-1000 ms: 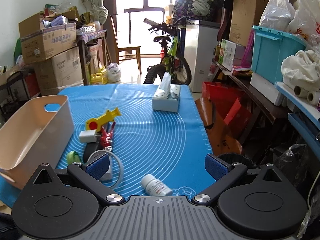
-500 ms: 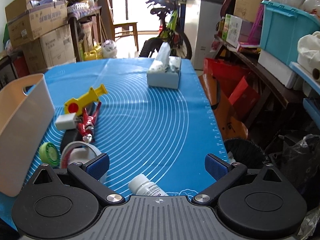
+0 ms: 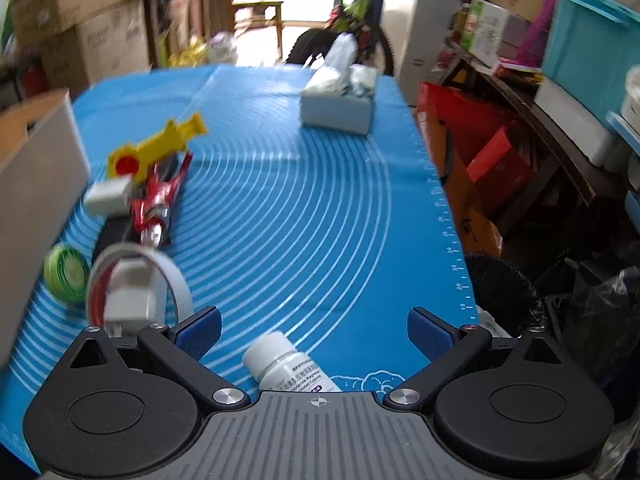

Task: Organize rigid objects
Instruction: 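Move the left tool to the basket rim while the right tool approaches the pill bottle, then close the left gripper on the basket rim while the right gripper grasps the pill bottle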

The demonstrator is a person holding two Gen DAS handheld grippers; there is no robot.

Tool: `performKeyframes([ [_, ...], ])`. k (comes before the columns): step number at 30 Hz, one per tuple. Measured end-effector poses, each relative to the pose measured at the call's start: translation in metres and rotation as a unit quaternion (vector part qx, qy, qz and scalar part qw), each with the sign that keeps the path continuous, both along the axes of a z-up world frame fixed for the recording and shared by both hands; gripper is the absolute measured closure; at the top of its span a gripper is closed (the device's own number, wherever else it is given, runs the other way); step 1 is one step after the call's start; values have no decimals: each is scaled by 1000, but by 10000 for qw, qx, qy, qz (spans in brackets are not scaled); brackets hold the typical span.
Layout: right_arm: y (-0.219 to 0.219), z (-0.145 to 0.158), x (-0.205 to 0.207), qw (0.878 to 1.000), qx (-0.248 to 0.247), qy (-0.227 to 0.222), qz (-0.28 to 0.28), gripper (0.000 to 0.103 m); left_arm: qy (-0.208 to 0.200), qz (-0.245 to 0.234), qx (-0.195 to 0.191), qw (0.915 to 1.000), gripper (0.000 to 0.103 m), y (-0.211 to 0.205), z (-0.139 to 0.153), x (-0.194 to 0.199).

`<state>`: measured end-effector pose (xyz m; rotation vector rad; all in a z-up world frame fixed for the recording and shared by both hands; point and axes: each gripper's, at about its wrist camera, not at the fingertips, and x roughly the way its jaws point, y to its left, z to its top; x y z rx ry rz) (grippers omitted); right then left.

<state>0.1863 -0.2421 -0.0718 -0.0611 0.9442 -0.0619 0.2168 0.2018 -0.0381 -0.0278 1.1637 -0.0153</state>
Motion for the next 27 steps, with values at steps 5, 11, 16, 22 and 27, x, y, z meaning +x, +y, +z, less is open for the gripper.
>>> performKeyframes([
  [5, 11, -10, 4, 9982, -266, 363, 396, 9, 50, -25, -63, 10000, 82, -2, -1, 2],
  [11, 16, -21, 13, 9954, -421, 643, 564, 22, 43, -68, -44, 10000, 100, -3, -4, 6],
  [16, 22, -25, 16, 9938, -477, 763, 654, 36, 47, -40, -115, 9999, 100, 1, -5, 7],
  [22, 26, -23, 13, 9930, -350, 808, 784, 55, 65, -4, -180, 9998, 100, 2, -5, 7],
  [27, 24, -10, 10, 9948, -351, 652, 695, 62, 74, -17, -129, 9999, 100, 2, -5, 6],
])
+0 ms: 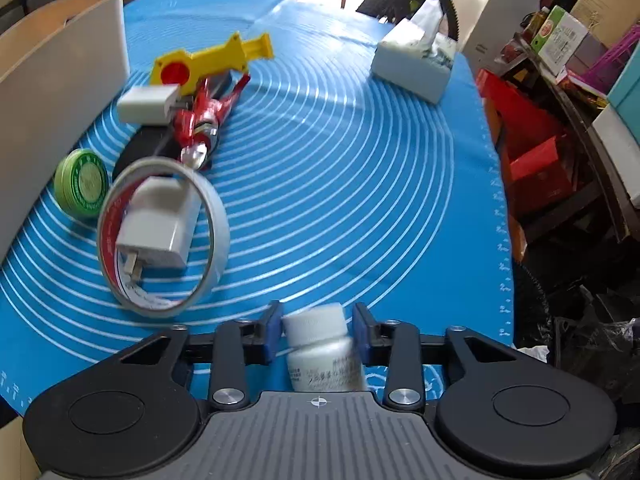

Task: Organize rigid objects
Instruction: 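Close the left gripper on the basket rim while the right gripper grasps the pill bottle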

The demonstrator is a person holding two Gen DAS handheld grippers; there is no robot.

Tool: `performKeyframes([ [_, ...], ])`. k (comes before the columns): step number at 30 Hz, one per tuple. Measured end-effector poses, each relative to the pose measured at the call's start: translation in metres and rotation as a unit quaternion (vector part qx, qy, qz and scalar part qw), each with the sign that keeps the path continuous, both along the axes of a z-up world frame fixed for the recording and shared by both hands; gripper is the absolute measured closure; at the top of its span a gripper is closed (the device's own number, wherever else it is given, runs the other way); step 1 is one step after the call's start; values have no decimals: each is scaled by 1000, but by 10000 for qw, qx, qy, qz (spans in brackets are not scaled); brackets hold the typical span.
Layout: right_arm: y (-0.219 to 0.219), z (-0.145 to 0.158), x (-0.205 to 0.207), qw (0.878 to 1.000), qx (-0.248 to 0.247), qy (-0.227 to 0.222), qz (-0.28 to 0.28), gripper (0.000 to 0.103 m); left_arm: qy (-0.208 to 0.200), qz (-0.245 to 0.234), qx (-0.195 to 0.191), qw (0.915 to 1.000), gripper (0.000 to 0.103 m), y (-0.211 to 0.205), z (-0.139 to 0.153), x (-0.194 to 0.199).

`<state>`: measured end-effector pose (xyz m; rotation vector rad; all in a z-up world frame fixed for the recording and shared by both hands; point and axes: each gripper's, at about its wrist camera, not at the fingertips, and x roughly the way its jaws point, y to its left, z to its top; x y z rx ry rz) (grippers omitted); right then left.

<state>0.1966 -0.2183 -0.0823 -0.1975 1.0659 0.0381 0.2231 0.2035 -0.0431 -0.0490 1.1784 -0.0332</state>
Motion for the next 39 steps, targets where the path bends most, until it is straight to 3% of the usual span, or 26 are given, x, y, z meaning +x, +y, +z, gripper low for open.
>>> performKeyframes([
  [12, 2, 26, -7, 9991, 132, -379, -163, 63, -24, -11, -44, 10000, 100, 1, 0, 0],
  [20, 24, 75, -6, 9930, 240, -1149, -98, 63, -3, 3, -56, 10000, 100, 1, 0, 1],
  [25, 56, 107, -2, 9846, 438, -1681, 203, 63, -1, 11, -51, 10000, 100, 0, 0, 1],
  [31, 106, 132, 17, 9754, 685, -2009, 596, 63, -2, 33, -94, 10000, 100, 1, -1, 0],
  [39, 171, 112, 41, 9704, 1296, -1875, 796, 63, -6, 18, -120, 9999, 100, 3, -1, 1],
])
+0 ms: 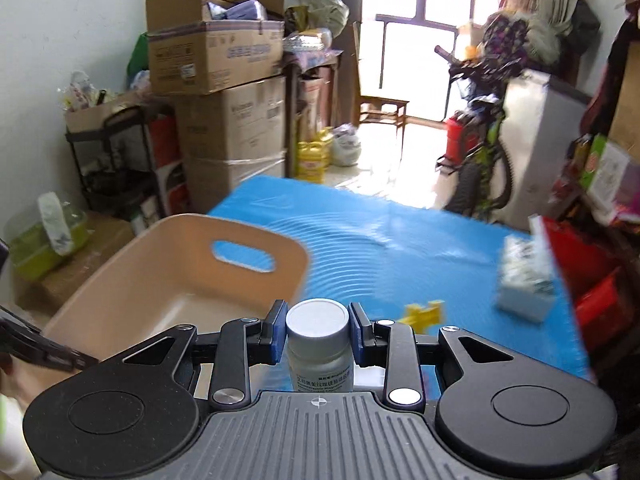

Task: Organize rigid objects
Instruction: 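Close the left gripper on the basket rim while the right gripper grasps the pill bottle, then carry the white pill bottle into the basket and open the right gripper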

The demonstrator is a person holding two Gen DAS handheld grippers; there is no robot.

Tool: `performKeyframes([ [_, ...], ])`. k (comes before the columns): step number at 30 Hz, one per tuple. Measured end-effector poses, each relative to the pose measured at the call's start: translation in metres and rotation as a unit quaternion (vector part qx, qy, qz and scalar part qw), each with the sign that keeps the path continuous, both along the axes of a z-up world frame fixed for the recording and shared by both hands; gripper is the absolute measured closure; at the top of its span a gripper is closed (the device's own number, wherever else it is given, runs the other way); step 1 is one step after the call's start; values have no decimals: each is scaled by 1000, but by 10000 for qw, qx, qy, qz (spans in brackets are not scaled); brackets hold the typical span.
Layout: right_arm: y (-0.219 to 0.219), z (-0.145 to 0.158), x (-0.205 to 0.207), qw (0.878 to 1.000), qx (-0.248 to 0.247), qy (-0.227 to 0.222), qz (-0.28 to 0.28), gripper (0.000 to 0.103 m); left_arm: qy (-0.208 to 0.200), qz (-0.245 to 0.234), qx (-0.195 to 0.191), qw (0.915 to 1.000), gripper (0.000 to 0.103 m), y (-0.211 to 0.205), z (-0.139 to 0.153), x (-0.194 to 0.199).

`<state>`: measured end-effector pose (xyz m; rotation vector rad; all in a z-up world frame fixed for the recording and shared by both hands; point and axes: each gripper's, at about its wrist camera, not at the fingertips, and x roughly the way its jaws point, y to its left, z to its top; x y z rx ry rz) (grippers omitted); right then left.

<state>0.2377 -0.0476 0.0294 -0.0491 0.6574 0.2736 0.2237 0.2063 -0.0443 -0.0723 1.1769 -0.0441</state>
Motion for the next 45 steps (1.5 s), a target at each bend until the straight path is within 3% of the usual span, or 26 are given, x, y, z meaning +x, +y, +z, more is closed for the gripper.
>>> performKeyframes([
  [2, 18, -8, 1, 9998, -187, -41, 42, 63, -6, -12, 8, 10000, 100, 0, 0, 0],
  [4, 26, -13, 3, 9999, 58, 32, 131, 63, -10, -21, 11, 10000, 100, -1, 0, 0],
  [8, 43, -7, -1, 9995, -38, -255, 185, 63, -20, -39, -4, 10000, 100, 0, 0, -1],
  [12, 56, -4, 4, 9992, 104, -180, 326, 63, -23, -45, 4, 10000, 100, -1, 1, -1],
  [19, 83, -31, 9, 9971, -33, 412, 645, 63, -33, -43, -14, 10000, 100, 0, 1, -1],
  [26, 89, -63, 13, 9913, -293, 1137, 599, 63, -44, -50, -42, 10000, 99, 1, 2, -1],
  [28, 90, -63, 11, 9910, -332, 1114, 664, 63, -44, -51, -40, 10000, 99, 1, 2, -2],
  [35, 83, -54, 3, 9919, -159, 990, 777, 49, -52, -46, -29, 10000, 99, 1, 2, -2],
  [38, 76, -44, -3, 9937, -119, 834, 745, 36, -49, -42, -13, 10000, 99, 0, 2, -2],
  [43, 44, -27, -14, 9968, 32, 653, 452, 34, -66, -35, -26, 10000, 99, 0, 3, -2],
  [45, 27, -19, -19, 9970, 302, 572, 431, 34, -73, -28, -4, 10000, 100, -1, 3, -2],
])
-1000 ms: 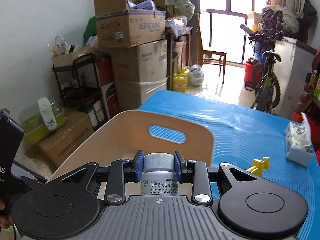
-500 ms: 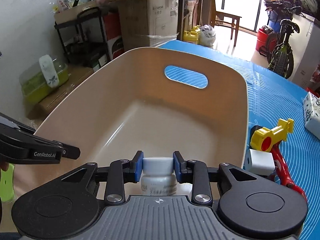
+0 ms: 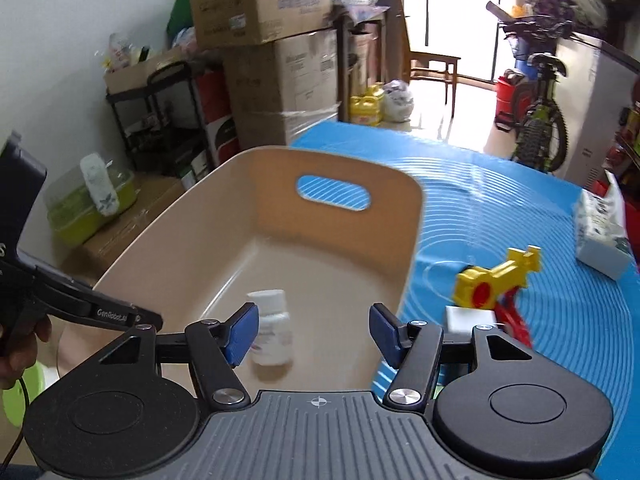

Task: Organize rigid objects
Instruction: 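Carry the white pill bottle into the basket and open the right gripper, then grasp the clear tape roll with the right gripper and lift it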

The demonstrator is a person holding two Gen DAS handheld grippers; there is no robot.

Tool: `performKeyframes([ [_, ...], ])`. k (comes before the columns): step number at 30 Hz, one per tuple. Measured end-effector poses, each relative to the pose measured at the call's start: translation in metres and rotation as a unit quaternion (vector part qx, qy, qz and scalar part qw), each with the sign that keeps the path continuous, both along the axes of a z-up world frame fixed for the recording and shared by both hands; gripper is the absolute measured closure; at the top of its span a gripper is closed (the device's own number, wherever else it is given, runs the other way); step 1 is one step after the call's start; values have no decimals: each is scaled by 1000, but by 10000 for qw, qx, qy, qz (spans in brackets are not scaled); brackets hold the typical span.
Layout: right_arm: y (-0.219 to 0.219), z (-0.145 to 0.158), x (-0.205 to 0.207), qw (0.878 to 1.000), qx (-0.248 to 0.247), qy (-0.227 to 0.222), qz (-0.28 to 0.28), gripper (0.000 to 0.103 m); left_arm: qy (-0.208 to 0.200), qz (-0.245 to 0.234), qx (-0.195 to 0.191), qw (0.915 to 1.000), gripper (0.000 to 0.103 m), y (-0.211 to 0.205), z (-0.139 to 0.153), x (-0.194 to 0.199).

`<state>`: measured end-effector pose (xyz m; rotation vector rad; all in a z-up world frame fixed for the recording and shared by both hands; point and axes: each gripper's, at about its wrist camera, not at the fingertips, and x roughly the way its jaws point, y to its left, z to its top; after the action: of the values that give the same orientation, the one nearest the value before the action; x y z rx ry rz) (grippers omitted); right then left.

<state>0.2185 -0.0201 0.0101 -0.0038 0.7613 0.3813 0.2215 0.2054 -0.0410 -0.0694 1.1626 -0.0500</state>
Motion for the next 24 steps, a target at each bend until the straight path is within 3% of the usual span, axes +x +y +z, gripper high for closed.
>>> performKeyframes([
  [10, -78, 18, -13, 9939, -428, -244, -984, 31, -14, 11, -49, 10000, 99, 3, 1, -1],
  [18, -134, -16, -10, 9810, -842, 180, -1737, 31, -17, 1, -38, 10000, 99, 2, 1, -1],
  [24, -149, -49, -1, 9739, -1095, 738, -1845, 34, -14, -1, -23, 10000, 99, 2, 0, -1],
])
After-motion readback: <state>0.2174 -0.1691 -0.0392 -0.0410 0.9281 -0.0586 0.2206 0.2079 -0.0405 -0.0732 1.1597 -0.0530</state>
